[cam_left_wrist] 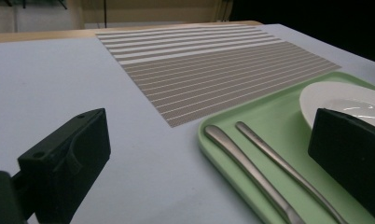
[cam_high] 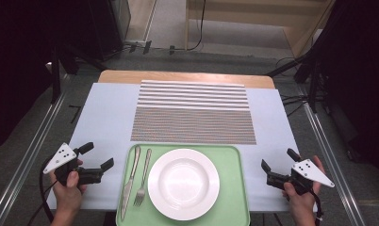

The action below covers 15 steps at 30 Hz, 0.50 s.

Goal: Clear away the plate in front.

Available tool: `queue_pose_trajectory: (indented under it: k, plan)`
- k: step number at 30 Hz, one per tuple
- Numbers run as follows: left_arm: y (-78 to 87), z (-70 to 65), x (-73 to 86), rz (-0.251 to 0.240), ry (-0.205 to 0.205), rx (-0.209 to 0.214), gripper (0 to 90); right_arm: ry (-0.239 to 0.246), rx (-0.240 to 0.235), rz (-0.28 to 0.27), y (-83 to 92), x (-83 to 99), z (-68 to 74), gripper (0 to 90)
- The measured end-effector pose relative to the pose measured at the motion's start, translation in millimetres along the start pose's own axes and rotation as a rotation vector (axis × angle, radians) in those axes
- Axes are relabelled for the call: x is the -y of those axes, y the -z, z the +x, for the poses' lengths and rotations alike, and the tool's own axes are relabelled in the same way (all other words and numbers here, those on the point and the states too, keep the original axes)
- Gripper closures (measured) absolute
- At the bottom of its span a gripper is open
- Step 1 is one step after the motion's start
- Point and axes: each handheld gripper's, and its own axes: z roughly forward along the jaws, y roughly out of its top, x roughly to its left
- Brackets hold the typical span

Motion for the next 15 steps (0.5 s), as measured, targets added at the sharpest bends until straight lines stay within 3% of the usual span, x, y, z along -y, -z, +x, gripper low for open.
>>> queue_pose_trajectory:
  k: [8,15]
  plan:
    - [12.8,17.0,8.1,-0.01,0.022,-0.06,0.0,0.008,0.009,-0.007,0.8,0.2,-3.2,0.0]
    - [16.9,23.2,12.5,-0.003,0.027,-0.098,0.0,-0.008,0.015,0.002,1.2,1.2,-4.9,0.0]
